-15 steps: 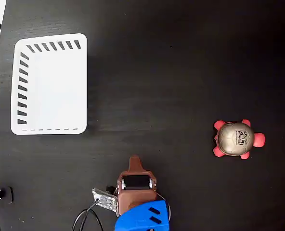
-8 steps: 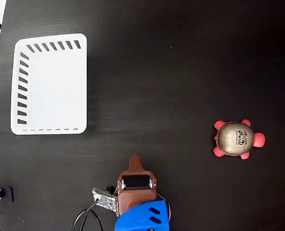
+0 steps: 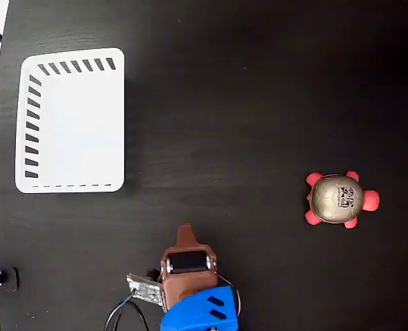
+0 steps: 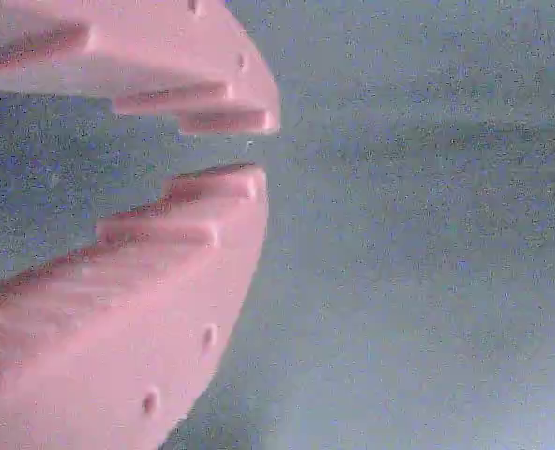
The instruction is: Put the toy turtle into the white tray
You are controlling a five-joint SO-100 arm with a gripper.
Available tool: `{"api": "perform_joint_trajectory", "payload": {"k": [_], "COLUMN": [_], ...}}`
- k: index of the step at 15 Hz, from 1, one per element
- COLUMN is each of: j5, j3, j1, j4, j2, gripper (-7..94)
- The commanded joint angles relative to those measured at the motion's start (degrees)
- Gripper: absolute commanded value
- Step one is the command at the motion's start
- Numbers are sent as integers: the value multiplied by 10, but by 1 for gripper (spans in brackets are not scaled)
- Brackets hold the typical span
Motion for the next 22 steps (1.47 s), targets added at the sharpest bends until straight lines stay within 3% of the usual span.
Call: {"api": "perform_joint_trajectory", "payload": {"k": [1, 5, 11, 17, 22], "j5": [11, -30, -202, -318, -405], "j3": [-45, -243, -480, -550, -612], "j1": [-10, 46, 280, 422, 484], "j4": [-26, -6, 76, 86, 98], "j2": [-60, -301, -551, -663, -733], "gripper": [0, 0, 0, 0, 0]}}
